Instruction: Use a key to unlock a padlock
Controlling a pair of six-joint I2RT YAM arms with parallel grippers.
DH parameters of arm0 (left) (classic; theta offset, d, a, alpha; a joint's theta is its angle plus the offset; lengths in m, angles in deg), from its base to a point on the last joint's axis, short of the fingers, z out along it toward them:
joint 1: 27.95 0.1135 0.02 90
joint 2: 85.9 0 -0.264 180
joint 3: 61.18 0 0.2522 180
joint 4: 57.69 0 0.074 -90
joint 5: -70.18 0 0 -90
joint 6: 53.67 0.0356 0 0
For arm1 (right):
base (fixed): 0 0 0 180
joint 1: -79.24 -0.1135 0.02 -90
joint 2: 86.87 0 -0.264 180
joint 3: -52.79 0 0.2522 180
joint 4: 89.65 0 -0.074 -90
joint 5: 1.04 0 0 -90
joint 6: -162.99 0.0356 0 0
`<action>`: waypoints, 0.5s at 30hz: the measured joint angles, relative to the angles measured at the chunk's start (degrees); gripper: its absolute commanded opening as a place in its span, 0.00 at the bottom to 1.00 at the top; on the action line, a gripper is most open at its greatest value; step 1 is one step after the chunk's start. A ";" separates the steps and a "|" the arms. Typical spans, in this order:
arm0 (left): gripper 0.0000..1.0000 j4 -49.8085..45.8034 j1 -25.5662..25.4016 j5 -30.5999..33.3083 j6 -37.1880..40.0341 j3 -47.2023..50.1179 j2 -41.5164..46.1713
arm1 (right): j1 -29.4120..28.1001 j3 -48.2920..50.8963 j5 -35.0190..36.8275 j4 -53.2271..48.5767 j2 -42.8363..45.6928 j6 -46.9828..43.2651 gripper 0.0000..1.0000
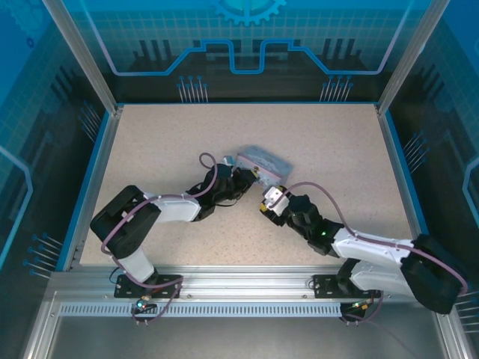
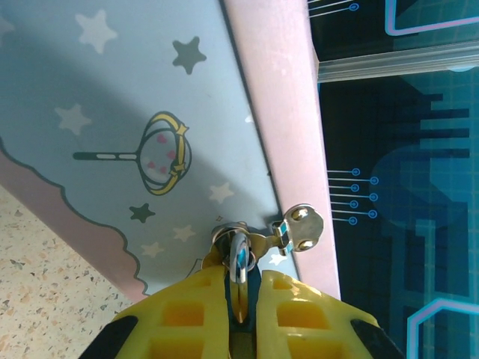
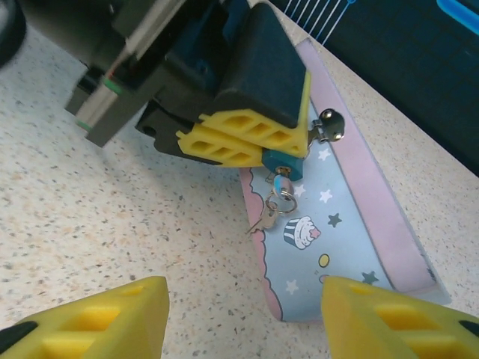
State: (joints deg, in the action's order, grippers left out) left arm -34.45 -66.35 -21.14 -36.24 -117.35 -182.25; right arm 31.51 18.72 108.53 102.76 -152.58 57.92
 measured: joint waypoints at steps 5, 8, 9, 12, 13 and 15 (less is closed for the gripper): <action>0.00 -0.09 0.00 -0.02 -0.70 0.00 0.22 | -0.70 -2.43 1.95 4.52 -8.39 -2.40 0.48; 0.00 -0.09 0.00 -0.22 -1.05 0.00 0.22 | -1.05 -3.74 2.95 7.39 -11.23 -3.28 0.45; 0.00 -0.09 0.00 -0.33 -1.05 0.00 0.22 | -1.05 -4.07 3.37 8.26 -11.82 -3.43 0.44; 0.00 -0.09 0.00 -0.61 -1.05 0.00 0.22 | -1.03 -5.07 4.28 10.10 -13.22 -4.11 0.43; 0.00 -0.09 0.00 -0.63 -1.05 0.00 0.22 | -0.98 -5.22 4.48 10.49 -13.51 -4.33 0.43; 0.00 -0.09 0.00 -0.66 -1.07 0.00 0.22 | -0.81 -5.40 4.68 11.32 -13.94 -4.52 0.42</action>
State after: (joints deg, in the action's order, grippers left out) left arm -34.54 -66.35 -21.80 -37.32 -117.35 -182.03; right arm 30.71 13.32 113.21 114.08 -166.52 53.39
